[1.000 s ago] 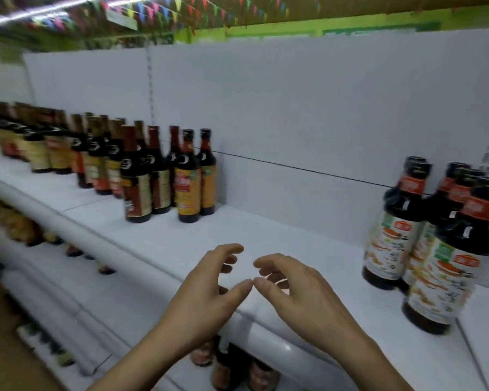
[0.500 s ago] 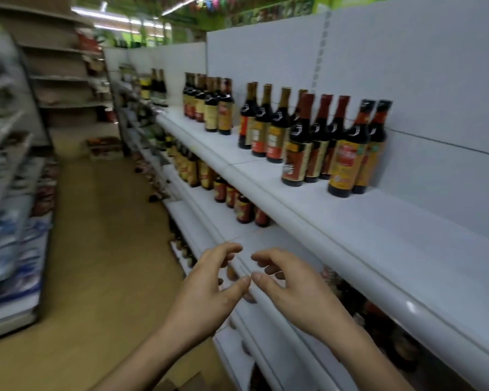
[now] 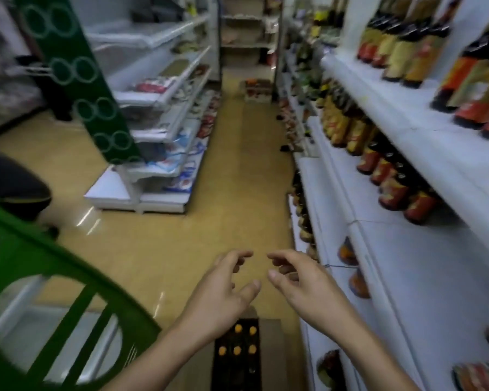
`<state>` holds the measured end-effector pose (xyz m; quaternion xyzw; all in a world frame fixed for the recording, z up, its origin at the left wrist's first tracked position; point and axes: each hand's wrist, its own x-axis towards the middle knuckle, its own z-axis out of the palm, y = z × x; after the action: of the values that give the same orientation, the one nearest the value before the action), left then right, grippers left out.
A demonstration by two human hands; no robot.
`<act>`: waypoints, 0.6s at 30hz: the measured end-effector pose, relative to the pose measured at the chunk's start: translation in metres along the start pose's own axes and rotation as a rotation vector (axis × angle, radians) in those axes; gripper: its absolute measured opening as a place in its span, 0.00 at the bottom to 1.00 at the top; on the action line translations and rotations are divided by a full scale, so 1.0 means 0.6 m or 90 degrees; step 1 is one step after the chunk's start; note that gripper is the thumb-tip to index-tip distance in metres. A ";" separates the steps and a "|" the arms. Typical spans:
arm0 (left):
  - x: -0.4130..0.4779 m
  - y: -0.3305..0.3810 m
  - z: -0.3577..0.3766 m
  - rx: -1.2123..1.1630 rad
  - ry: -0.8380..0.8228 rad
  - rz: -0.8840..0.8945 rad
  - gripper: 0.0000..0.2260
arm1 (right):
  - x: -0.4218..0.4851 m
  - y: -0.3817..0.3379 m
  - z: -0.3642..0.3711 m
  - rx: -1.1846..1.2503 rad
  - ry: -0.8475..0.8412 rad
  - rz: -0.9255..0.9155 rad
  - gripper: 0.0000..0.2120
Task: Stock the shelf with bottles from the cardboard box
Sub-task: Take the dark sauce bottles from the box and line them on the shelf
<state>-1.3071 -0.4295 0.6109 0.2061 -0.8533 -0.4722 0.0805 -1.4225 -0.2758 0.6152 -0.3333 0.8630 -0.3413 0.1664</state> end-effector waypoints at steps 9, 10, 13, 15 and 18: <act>-0.045 -0.116 0.049 -0.016 0.079 -0.195 0.23 | 0.063 0.071 0.123 0.028 -0.196 -0.040 0.17; -0.050 -0.129 0.056 -0.020 0.075 -0.208 0.23 | 0.064 0.080 0.135 0.034 -0.210 -0.039 0.17; -0.059 -0.172 0.078 -0.025 0.057 -0.232 0.22 | 0.065 0.119 0.178 0.039 -0.239 -0.018 0.16; -0.056 -0.206 0.098 -0.030 0.043 -0.242 0.20 | 0.060 0.152 0.211 0.046 -0.257 0.013 0.16; -0.046 -0.266 0.141 -0.040 0.020 -0.271 0.22 | 0.049 0.206 0.264 0.054 -0.292 0.056 0.17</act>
<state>-1.2666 -0.4272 0.4331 0.3866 -0.7739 -0.5016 -0.0012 -1.4194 -0.3044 0.4140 -0.3571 0.8012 -0.2849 0.3865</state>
